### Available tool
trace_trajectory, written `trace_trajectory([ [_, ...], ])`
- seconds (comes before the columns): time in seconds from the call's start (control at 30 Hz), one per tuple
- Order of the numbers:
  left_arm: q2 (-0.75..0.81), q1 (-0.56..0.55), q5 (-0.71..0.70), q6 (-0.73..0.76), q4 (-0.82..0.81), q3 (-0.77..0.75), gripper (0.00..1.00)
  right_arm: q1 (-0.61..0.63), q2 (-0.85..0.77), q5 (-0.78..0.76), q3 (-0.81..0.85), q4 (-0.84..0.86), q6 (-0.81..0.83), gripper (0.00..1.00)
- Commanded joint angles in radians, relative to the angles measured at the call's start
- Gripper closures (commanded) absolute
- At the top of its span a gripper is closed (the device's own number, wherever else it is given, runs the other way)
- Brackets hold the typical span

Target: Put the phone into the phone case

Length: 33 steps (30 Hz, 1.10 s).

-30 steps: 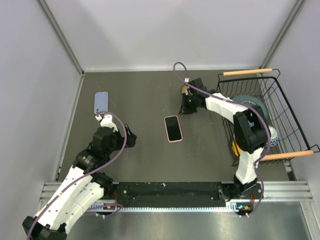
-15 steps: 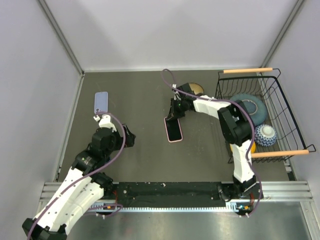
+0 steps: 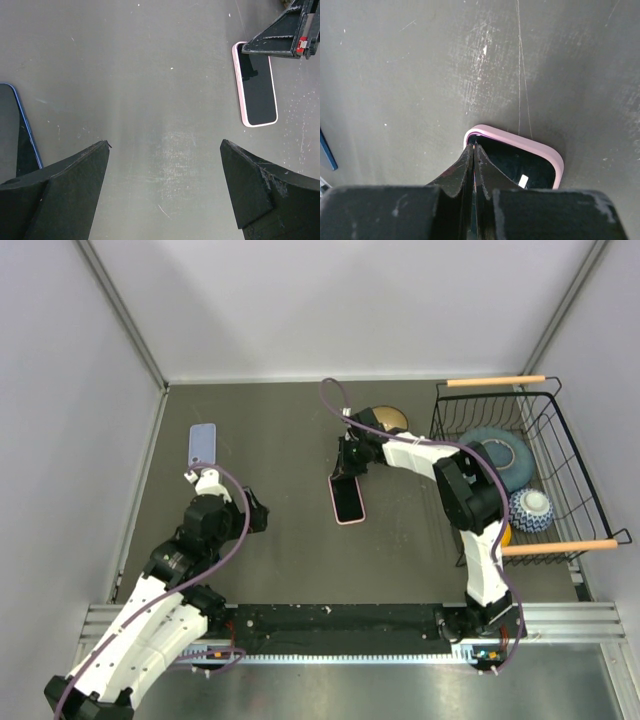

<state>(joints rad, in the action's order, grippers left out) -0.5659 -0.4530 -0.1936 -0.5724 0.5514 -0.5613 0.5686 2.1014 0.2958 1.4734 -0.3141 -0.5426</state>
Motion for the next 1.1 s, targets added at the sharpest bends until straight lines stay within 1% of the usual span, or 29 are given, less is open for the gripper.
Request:
trace_trajectory([
  [0.0, -0.005, 0.004, -0.032, -0.009, 0.002, -0.049, 0.02, 0.008, 0.04, -0.193, -0.053, -0.109, 0.032, 1.0],
  [0.2, -0.031, 0.004, -0.066, -0.023, 0.027, -0.075, 0.02, 0.014, 0.049, -0.185, -0.068, -0.109, 0.041, 1.0],
  [0.33, -0.103, 0.014, -0.128, -0.038, 0.061, -0.141, 0.02, 0.031, 0.005, -0.115, -0.03, -0.1, 0.061, 1.0],
  [0.43, -0.199, 0.063, -0.17, -0.03, 0.074, -0.213, 0.02, 0.056, -0.067, -0.077, 0.013, -0.1, 0.066, 0.99],
  [0.47, -0.251, 0.107, -0.17, -0.026, 0.073, -0.23, 0.03, 0.062, -0.089, -0.067, 0.019, -0.102, 0.066, 0.97],
  [0.53, -0.302, 0.161, -0.144, -0.03, 0.068, -0.275, 0.04, 0.076, -0.159, -0.047, 0.025, -0.1, 0.075, 0.92],
  [0.57, -0.349, 0.212, -0.135, -0.04, 0.068, -0.291, 0.04, 0.082, -0.182, -0.041, 0.024, -0.1, 0.081, 0.85],
  [0.6, -0.374, 0.235, -0.135, -0.081, 0.068, -0.319, 0.05, 0.086, -0.213, -0.041, 0.015, -0.102, 0.09, 0.81],
  [0.63, -0.396, 0.258, -0.145, -0.11, 0.068, -0.331, 0.07, 0.096, -0.268, -0.038, 0.008, -0.099, 0.108, 0.71],
  [0.67, -0.44, 0.295, -0.162, -0.153, 0.068, -0.342, 0.09, 0.1, -0.299, -0.037, 0.001, -0.098, 0.119, 0.65],
  [0.7, -0.468, 0.312, -0.185, -0.249, 0.07, -0.363, 0.12, 0.103, -0.323, -0.041, -0.016, -0.1, 0.122, 0.59],
  [0.73, -0.494, 0.323, -0.219, -0.289, 0.071, -0.379, 0.14, 0.102, -0.369, -0.04, -0.019, -0.111, 0.133, 0.49],
  [0.8, -0.589, 0.335, -0.256, -0.332, 0.062, -0.437, 0.16, 0.102, -0.415, -0.04, -0.033, -0.128, 0.156, 0.42],
  [0.9, -0.724, 0.369, -0.302, -0.411, 0.094, -0.521, 0.18, 0.103, -0.52, -0.038, -0.08, -0.128, 0.173, 0.26],
  [0.93, -0.756, 0.382, -0.305, -0.435, 0.103, -0.538, 0.18, 0.102, -0.543, -0.034, -0.091, -0.128, 0.178, 0.15],
  [0.97, -0.819, 0.414, -0.31, -0.489, 0.132, -0.557, 0.2, 0.105, -0.59, -0.029, -0.105, -0.128, 0.181, 0.1],
  [1.0, -0.851, 0.431, -0.313, -0.507, 0.152, -0.599, 0.21, 0.106, -0.613, -0.026, -0.136, -0.128, 0.179, 0.03],
  [1.03, -0.885, 0.442, -0.325, -0.524, 0.175, -0.627, 0.22, 0.106, -0.635, -0.026, -0.151, -0.129, 0.182, 0.01],
  [1.07, -0.952, 0.445, -0.345, -0.549, 0.22, -0.656, 0.24, 0.106, -0.662, -0.027, -0.169, -0.129, 0.182, 0.01],
])
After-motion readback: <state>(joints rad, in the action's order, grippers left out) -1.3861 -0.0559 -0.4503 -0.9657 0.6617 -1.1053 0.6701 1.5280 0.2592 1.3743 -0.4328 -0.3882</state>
